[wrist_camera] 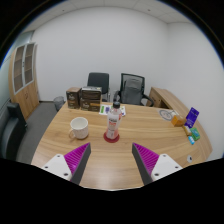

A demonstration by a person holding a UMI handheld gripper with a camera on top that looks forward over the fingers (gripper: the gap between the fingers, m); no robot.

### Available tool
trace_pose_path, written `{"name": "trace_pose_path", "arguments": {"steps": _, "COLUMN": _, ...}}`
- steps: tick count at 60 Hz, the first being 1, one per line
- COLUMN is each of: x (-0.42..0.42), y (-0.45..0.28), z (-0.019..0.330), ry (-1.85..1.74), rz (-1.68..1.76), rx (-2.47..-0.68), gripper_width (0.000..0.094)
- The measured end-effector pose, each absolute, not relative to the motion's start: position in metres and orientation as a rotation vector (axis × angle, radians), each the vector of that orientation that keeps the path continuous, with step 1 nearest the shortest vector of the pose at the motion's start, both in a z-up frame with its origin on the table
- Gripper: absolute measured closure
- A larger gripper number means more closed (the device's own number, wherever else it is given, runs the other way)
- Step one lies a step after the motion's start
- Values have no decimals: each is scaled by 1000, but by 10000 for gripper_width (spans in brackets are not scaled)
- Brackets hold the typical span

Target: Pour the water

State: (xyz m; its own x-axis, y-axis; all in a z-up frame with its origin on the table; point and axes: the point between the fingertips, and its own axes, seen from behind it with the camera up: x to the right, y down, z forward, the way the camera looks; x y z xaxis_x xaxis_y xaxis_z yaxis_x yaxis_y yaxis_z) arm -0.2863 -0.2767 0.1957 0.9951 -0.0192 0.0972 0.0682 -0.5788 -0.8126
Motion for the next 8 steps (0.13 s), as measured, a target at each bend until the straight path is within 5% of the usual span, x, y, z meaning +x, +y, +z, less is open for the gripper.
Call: {"name": "trace_pose_path", "arguments": {"steps": 8, "x": -282, "y": -275, "z": 204, "ry": -33, "rz": -146, "rx": -2169, "gripper_width": 78}}
